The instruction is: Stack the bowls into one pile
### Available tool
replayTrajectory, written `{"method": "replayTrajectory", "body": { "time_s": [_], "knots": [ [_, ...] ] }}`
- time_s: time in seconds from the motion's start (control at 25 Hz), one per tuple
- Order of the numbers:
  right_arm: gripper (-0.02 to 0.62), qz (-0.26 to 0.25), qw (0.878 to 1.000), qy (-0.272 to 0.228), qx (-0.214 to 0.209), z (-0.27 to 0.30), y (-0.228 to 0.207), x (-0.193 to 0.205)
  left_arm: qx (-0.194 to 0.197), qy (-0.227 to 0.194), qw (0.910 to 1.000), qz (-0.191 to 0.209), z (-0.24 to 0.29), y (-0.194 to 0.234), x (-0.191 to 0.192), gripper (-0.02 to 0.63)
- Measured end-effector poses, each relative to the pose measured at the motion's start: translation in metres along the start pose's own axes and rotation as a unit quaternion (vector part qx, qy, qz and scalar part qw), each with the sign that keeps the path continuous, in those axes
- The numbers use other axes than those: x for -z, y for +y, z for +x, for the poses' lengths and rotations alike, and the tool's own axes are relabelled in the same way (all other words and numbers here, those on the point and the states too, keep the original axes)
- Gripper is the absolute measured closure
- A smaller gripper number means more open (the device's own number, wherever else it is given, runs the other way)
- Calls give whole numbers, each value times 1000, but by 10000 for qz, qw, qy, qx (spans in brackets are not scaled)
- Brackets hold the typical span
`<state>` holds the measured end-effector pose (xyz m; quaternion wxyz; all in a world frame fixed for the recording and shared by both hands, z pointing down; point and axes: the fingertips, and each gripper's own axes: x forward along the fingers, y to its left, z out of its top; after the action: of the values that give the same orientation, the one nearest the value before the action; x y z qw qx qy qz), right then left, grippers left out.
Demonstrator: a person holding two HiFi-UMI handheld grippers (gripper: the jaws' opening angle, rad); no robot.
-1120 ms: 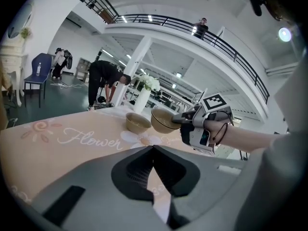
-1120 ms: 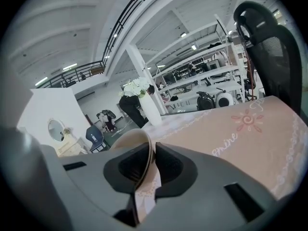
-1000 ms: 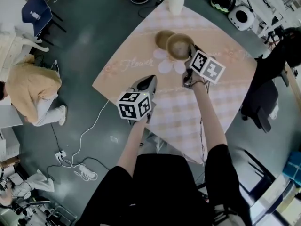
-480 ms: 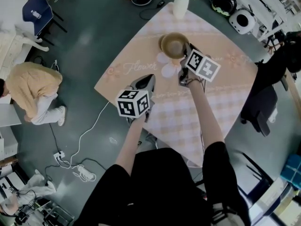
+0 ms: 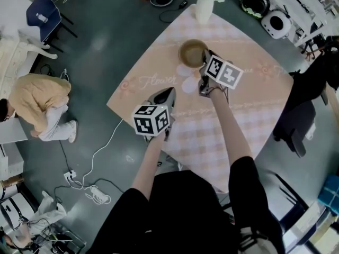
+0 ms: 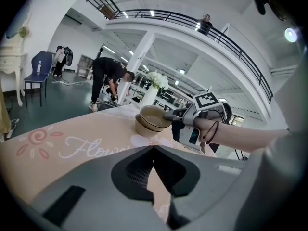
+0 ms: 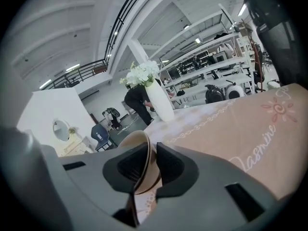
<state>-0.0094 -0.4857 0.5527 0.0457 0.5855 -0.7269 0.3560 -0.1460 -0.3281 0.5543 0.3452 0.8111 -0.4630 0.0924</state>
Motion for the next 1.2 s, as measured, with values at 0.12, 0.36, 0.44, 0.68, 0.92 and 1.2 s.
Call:
{"method": "replayTrajectory", "body": {
  "time_s": [0.12, 0.36, 0.44, 0.68, 0.92, 1.2],
  "knots": [
    [555, -6, 10000, 82, -6, 10, -3, 3, -9, 26, 10000, -33, 5, 2, 0, 609],
    [551, -141, 9997, 179, -41, 19, -5, 9, -46, 95, 9999, -95, 10, 6, 4, 609],
    [555, -251, 9995, 202, -34, 20, -5, 9, -44, 104, 9999, -107, 12, 6, 4, 609],
    [560, -986, 9945, 342, 40, 23, -2, 10, -17, 144, 9998, -117, 15, 4, 6, 609],
    [528, -1571, 9868, 335, 203, 21, -5, 10, 143, 106, 9997, -179, 16, -3, 8, 609],
    [482, -1375, 9903, 211, 62, 12, -1, 5, 131, 1, 9999, -73, 11, -8, 1, 609]
  ]
}}
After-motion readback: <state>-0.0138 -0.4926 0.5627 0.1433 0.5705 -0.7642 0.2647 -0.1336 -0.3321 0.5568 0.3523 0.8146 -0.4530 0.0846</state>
